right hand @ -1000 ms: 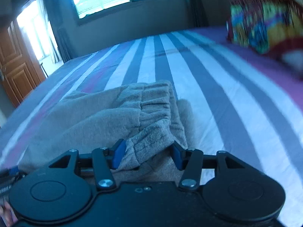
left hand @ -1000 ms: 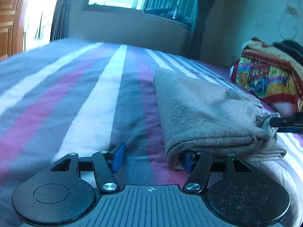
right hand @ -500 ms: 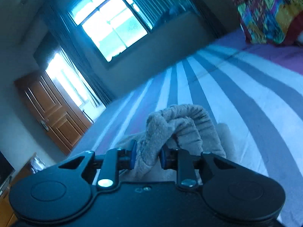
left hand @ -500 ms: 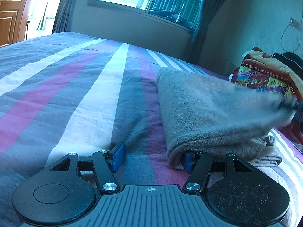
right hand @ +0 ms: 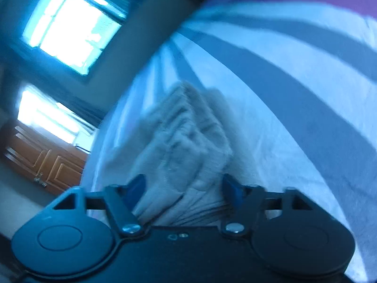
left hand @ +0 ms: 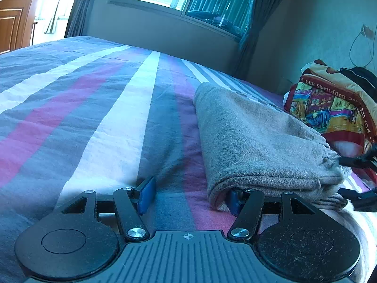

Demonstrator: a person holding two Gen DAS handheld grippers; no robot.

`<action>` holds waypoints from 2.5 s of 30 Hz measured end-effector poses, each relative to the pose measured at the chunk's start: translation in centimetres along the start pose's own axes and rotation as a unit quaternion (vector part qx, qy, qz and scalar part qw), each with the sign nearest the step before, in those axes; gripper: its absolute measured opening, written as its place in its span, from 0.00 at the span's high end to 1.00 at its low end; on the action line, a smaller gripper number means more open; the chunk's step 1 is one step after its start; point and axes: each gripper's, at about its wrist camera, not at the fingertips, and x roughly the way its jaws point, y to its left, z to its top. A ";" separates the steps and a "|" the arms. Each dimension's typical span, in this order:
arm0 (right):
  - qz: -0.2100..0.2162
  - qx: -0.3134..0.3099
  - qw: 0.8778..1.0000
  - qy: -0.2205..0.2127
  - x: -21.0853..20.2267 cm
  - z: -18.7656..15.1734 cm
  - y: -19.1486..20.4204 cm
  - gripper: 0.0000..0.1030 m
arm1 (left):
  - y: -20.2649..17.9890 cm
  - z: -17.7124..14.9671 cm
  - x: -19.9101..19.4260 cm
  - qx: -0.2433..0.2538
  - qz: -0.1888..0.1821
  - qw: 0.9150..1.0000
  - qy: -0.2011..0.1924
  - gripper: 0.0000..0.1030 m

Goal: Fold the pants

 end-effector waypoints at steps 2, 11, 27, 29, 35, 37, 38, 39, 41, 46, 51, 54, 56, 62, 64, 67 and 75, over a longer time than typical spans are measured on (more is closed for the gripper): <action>0.005 0.008 1.000 0.012 1.5 0.6 0.0 0.38 | -0.1 0.0 0.0 0.000 0.000 1.000 0.000 0.40; 0.091 -0.120 0.985 -0.083 -2.6 1.5 7.5 0.64 | -0.2 -0.1 0.0 -0.007 -0.002 1.000 -0.003 0.37; 0.049 -0.028 0.996 -0.075 -2.7 -0.7 1.1 0.66 | -0.4 0.0 0.3 0.003 0.005 1.000 -0.001 0.35; 0.024 -0.018 0.998 -0.061 -2.1 -0.9 -0.2 0.67 | -0.6 -0.1 0.3 0.009 0.006 1.000 -0.001 0.34; -0.011 0.002 0.999 -0.034 -1.0 -1.7 -2.4 0.67 | -0.7 -0.2 0.1 0.009 0.007 1.000 -0.004 0.33; -0.004 0.010 0.999 -0.038 -1.7 -1.4 -2.1 0.67 | -0.8 -0.3 0.0 0.009 0.007 1.000 -0.005 0.33; 0.002 0.007 0.999 -0.045 -2.1 -1.4 -1.8 0.67 | -0.8 -0.3 0.0 0.008 0.006 1.000 -0.005 0.33; 0.008 0.003 0.999 -0.051 -2.6 -1.6 -1.4 0.66 | -0.7 -0.3 0.0 0.006 0.005 1.000 -0.006 0.33; 0.005 -0.008 0.998 -0.054 -2.7 -2.0 -1.6 0.67 | -0.7 -0.4 0.0 0.008 0.004 1.000 -0.006 0.33; -0.014 -0.004 0.999 -0.034 -1.4 -2.1 -2.4 0.66 | -0.8 -0.4 0.0 0.005 0.003 1.000 -0.006 0.33; -0.014 -0.006 1.000 -0.026 -1.5 -2.2 -2.6 0.66 | -2.5 0.4 -0.2 0.053 0.028 0.998 0.001 0.34; -0.007 -0.006 1.000 -0.018 -0.8 -1.3 -2.0 0.57 | -3.7 1.1 -0.7 0.093 0.028 0.995 -0.021 0.34; -0.002 -0.008 1.000 -0.015 0.4 -0.8 -1.0 0.50 | -3.1 1.6 -0.2 0.073 0.015 0.997 -0.013 0.49; 0.042 -0.048 0.996 -0.057 -1.3 -0.5 2.2 0.64 | 0.7 0.4 0.2 -0.084 -0.031 0.996 -0.015 0.58; 0.081 -0.065 0.992 -0.078 -2.6 -0.7 3.1 0.64 | 1.3 0.0 0.2 -0.105 -0.039 0.993 -0.019 0.58; 0.055 -0.065 0.995 -0.059 -1.2 -1.3 1.7 0.65 | 1.3 -0.3 0.4 -0.104 -0.045 0.993 -0.015 0.58; 0.028 -0.025 0.998 -0.042 -0.8 -1.5 -0.2 0.67 | 0.6 0.0 0.9 -0.084 -0.033 0.996 -0.004 0.57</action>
